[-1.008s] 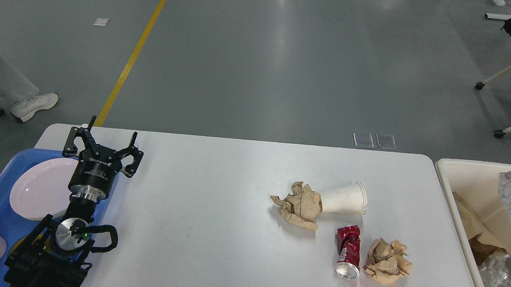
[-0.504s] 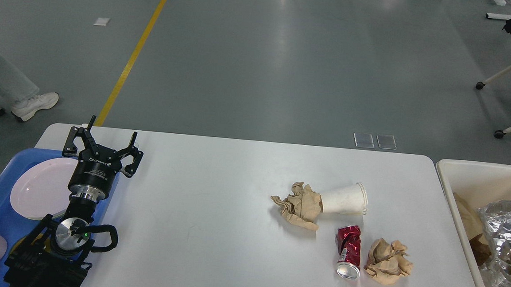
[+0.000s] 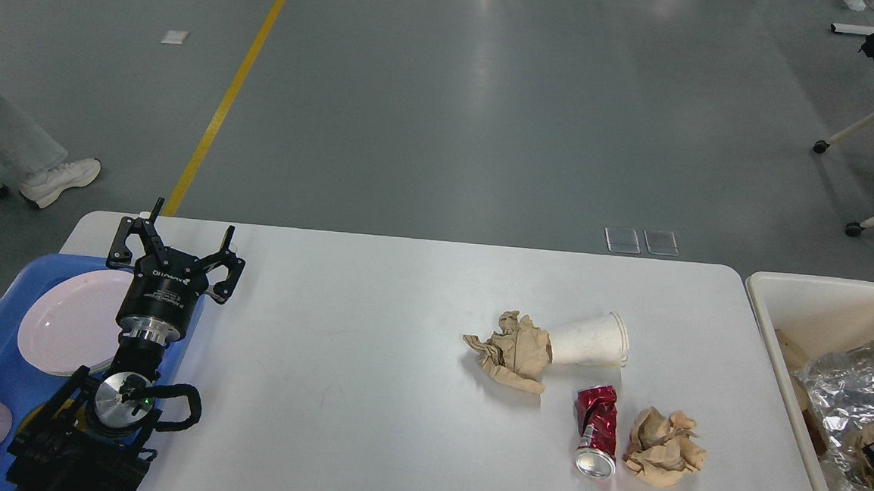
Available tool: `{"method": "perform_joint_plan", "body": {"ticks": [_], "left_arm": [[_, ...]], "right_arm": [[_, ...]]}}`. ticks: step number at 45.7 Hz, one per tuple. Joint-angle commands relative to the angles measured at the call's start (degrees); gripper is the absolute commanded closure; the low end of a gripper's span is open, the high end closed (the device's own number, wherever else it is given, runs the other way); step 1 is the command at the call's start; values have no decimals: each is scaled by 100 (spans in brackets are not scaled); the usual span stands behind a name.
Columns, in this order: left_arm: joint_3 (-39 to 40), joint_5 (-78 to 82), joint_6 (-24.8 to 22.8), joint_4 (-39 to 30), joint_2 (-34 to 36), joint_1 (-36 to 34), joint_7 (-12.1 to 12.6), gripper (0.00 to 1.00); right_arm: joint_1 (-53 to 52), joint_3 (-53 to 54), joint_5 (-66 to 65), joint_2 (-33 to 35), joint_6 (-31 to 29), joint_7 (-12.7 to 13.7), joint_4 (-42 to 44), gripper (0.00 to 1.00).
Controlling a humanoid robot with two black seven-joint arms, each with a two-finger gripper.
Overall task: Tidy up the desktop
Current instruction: 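Release the plastic bag into the bin with the right gripper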
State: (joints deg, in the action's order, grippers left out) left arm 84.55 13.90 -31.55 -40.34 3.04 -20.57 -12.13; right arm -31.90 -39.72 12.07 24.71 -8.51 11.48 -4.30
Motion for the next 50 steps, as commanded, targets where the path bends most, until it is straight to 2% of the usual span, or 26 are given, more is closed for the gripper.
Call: {"method": "perform_joint_plan", "body": {"ticks": [1,8,9,11,13,15,16,36,43,50], "left_arm": [[0,-1,0,0,-6,0,0,4],[0,-1,0,0,-6,0,0,3],[0,-1,0,0,3,0,0,4],[0,-1,0,0,-5,0,0,4],[0,-1,0,0,3,0,0,4],[0,-1,0,0,3,0,0,4],[0,-1,0,0,-5,0,0,4],[0,-1,0,0,3,0,0,3],[0,-1,0,0,-6,0,0,4],[0,-1,0,0,-5,0,0,4]], "right_arm": [[17,17,-91,-19,147,3,8,100],[61,-18,-109,-19,156,4,8,100],[78,-18,-109,-19,174,3,8,88],[96,-27,-109,-19,226,-14,17,53],[105,-18,-109,-1,375,-32,17,25],[105,-18,-109,-19,533,-32,8,6],[105,-18,-109,-19,595,-32,8,1],[167,-45,-117,16,631,-32,-10,0],[70,-53,-144,227,648,-14,-54,0],[-281,-45,-872,368,578,30,-255,0]]}}
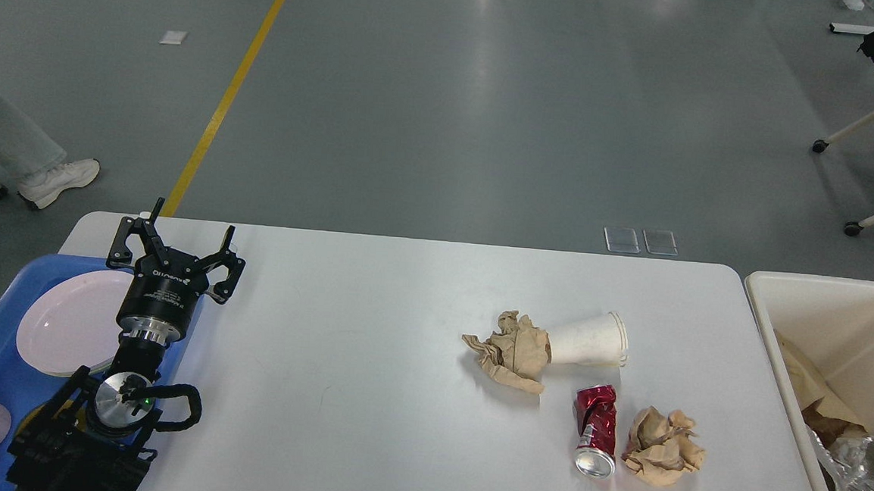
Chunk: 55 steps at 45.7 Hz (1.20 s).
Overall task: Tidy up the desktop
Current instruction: 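Release the plastic bag into the bin with the right gripper, then lower the right gripper onto the small crumpled brown paper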
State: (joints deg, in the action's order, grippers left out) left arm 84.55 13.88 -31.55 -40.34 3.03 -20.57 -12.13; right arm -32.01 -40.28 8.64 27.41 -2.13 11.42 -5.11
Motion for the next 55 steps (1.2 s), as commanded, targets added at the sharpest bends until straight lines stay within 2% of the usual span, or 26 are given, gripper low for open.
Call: {"method": "perform_joint_plan", "body": {"ticks": [1,6,12,17,20,24,28,32,36,41,46,48,51,55], "left_arm": [[0,1,0,0,-4,0,0,4],[0,1,0,0,5,0,0,4],[0,1,0,0,-4,0,0,3],[0,1,0,0,-4,0,0,3],[0,1,0,0,-4,0,0,4],[0,1,0,0,-4,0,0,3],[0,1,0,0,-4,0,0,3],[0,-8,0,0,-4,0,0,4],[0,1,0,0,5,0,0,4],[0,1,0,0,5,0,-9,3],[0,1,0,0,5,0,-9,4],[0,1,0,0,5,0,-9,4],[0,1,0,0,5,0,-9,4],[0,-8,0,0,5,0,0,4]], "right_arm": [[-402,3,-660,124,-94,36,-279,0],[-1201,-76,-1600,458,-393,106,-1140,0],[-2668,-506,-3051,967,-499,571,-2686,0],[-4144,-1366,-3342,1144,-639,853,-4048,0],[-5198,-2148,-3325,1022,-902,906,-4769,0],[-6640,-3028,-3307,346,-1780,906,-5614,0],[-7625,-3161,-3281,-121,-2676,906,-6098,0],[-8399,-3021,-3272,-358,-3319,889,-6563,0],[-9155,-2898,-3272,-657,-3662,889,-7240,0],[-9885,-2898,-3071,-903,-3759,880,-8101,0],[-10290,-2977,-2272,-1071,-3733,757,-8796,0],[-10457,-2985,-1981,-1071,-3733,600,-9007,0],[-10642,-3064,-1822,-1080,-3698,187,-9289,0],[-10730,-3363,-1760,-1211,-3689,-524,-9377,0]]}}
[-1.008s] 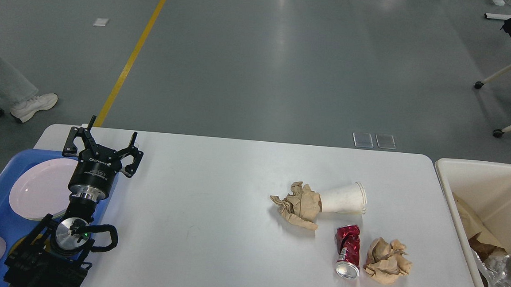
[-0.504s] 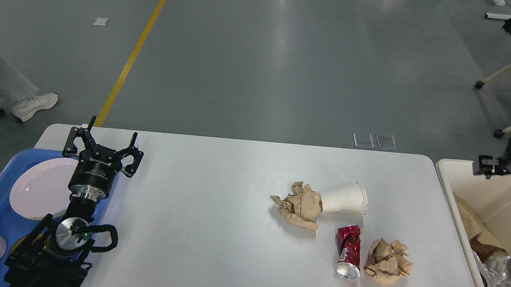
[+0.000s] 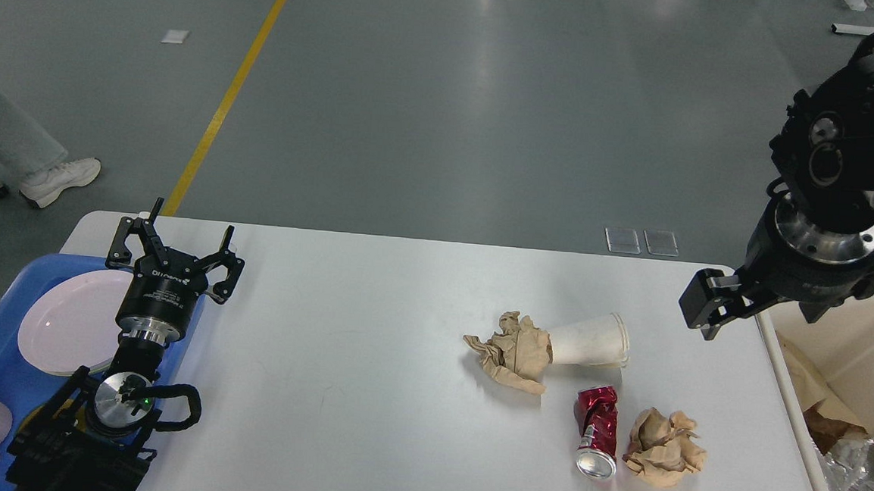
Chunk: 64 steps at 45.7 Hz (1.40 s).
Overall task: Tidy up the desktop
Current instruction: 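Lower the right gripper onto the small crumpled brown paper, then grasp the crumpled paper and lift it toward the bin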
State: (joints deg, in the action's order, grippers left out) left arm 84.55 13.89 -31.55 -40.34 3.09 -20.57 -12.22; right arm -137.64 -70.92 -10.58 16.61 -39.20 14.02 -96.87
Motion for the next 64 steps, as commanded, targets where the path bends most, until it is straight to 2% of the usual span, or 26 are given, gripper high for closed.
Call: {"method": "perform_joint_plan", "body": {"ticks": [1,3,5,15,21,30,41,52,64], "left_arm": [[0,0,0,0,-1,0,9,3],[0,-9,0,0,-1,0,9,4],[0,0,0,0,-1,0,9,4],[0,0,0,0,-1,0,9,4],[0,0,0,0,-1,0,9,4],[0,0,0,0,-1,0,9,4],[0,0,0,0,-1,0,9,4],[0,0,0,0,-10,0,9,4],[0,0,0,0,-10,0,9,4]], "right_arm": [[-175,-378,161,-193,18,-978,-200,0],[-175,-571,153,-255,35,-1269,-192,1],[-175,-720,153,-264,35,-1411,-174,1],[62,-774,109,-220,210,-1332,2,1],[738,-625,117,-264,772,-1297,11,3],[2390,-264,73,-343,1915,-1288,309,3],[4095,-27,161,-431,2882,-1279,1319,3],[5642,280,196,-501,3173,-1288,2690,2],[6065,369,197,-580,3208,-1279,3060,2]]}}
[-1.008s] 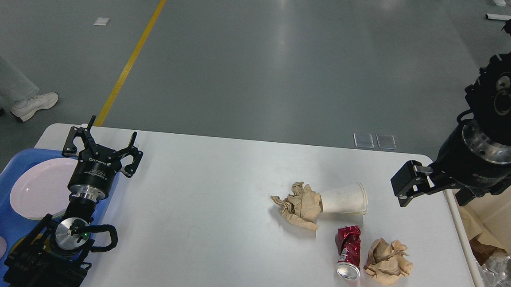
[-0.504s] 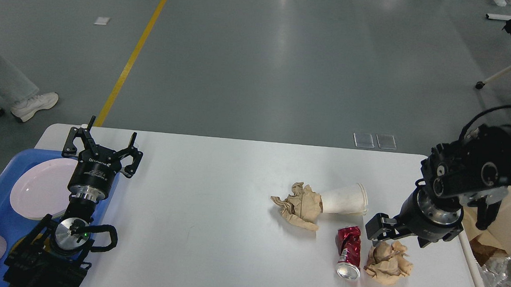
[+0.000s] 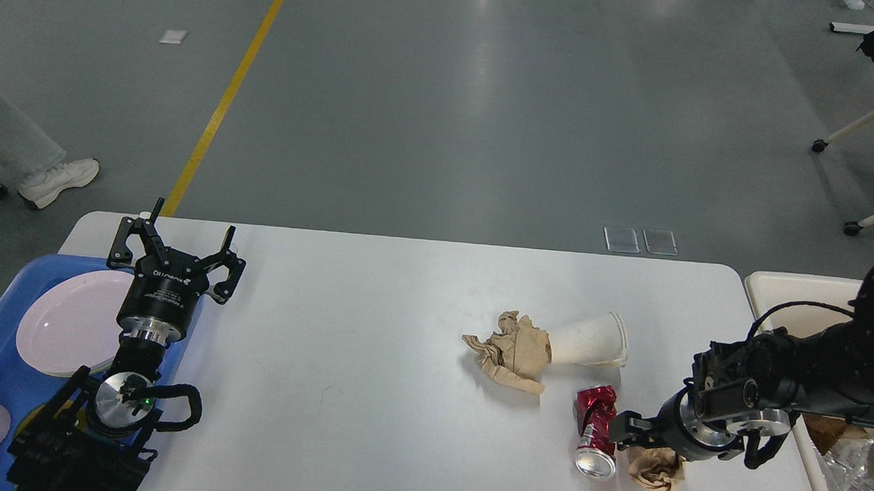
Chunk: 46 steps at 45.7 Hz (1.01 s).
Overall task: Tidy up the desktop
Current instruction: 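Grasp the crumpled paper and lift it toward the bin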
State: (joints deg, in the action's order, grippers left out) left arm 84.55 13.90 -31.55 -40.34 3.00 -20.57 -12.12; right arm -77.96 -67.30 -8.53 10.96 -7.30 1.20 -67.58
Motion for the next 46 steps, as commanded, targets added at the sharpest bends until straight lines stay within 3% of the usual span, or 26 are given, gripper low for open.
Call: {"method": "perform_joint_plan", "body": {"ticks": [1,6,11,16,21,23,32,46], "left_arm": [[0,-1,0,-9,-1,0,-1,4],[0,-1,0,0,-1,0,-1,3],[9,-1,0,0,-1,0,-1,4],[0,-1,0,0,-1,0,-1,4],[0,-1,0,0,-1,0,-1,3],[0,-1,0,0,-1,0,-1,4],[0,-1,0,0,-1,0,-1,4],[0,-1,0,0,-1,0,-1,4]], "right_arm": [[114,7,1,-15,18,-5,184,3],[193,7,1,-15,18,-5,298,15],[220,7,27,-23,18,-5,290,33],[237,7,27,-23,-8,-5,281,57],[238,7,27,-32,-35,3,228,91],[237,7,27,-32,-35,3,219,100],[220,7,97,-15,-105,188,219,100],[114,77,282,47,-114,214,131,100]]}}
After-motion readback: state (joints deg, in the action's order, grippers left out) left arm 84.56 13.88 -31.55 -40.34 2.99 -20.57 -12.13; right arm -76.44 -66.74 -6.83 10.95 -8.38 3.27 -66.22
